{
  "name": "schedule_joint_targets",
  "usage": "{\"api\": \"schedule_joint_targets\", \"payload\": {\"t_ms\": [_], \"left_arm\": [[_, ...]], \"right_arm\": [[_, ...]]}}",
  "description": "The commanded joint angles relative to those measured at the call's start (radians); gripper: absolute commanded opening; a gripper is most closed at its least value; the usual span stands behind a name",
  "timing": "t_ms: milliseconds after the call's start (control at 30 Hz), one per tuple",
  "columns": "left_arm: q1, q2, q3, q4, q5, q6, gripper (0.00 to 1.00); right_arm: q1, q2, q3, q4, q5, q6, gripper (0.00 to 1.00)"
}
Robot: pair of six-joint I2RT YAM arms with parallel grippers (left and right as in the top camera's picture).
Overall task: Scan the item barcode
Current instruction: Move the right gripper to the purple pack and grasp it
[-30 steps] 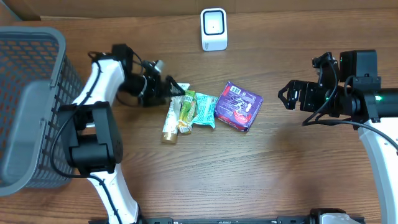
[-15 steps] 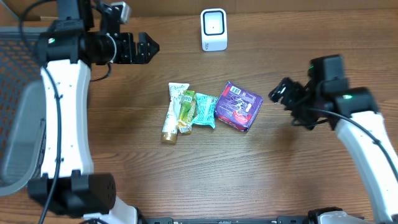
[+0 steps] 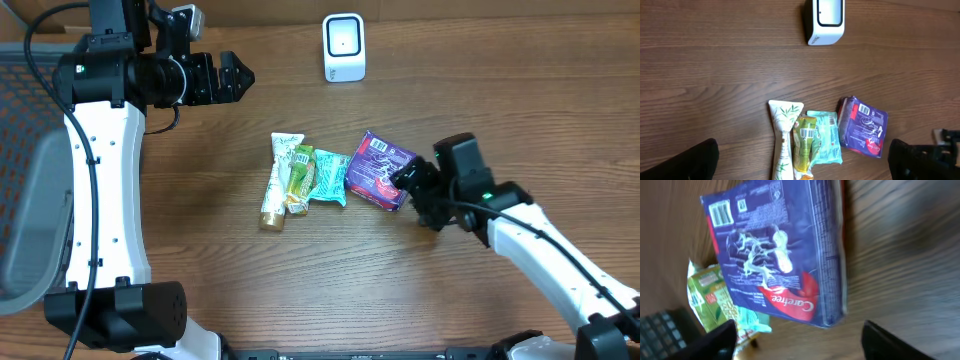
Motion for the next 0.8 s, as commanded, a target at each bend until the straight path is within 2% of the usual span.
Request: {"api": "schedule_joint_targets", "payload": {"t_ms": [0, 300, 433, 533, 633, 767], "left_arm": [[-0.006, 0.003, 0.000, -0.001, -0.013, -0.020, 1.00], [-0.006, 0.003, 0.000, -0.001, -0.013, -0.020, 1.00], [-0.006, 0.003, 0.000, -0.001, -0.013, -0.020, 1.00], [-0.006, 0.003, 0.000, -0.001, -0.013, -0.020, 1.00], [-0.006, 0.003, 0.000, -0.001, -0.013, -0.020, 1.00], [-0.006, 0.003, 0.000, -0.001, -0.013, -0.020, 1.00]], "right_arm": [[0.035, 0.052, -0.021, 0.032, 0.047, 0.076, 0.77], [0.051, 0.183, -0.021, 0.135, 0.057, 0.097, 0.73], [0.051, 0.217, -0.021, 0.150, 0.099, 0.093, 0.61], [0.043, 0.216, -0.018, 0.150, 0.099, 0.024, 0.49], [0.039, 0.215, -0.005, 0.150, 0.089, -0.064, 0.43], [0.008, 0.214, 0.056, 0.122, -0.021, -0.290, 0.32]]}}
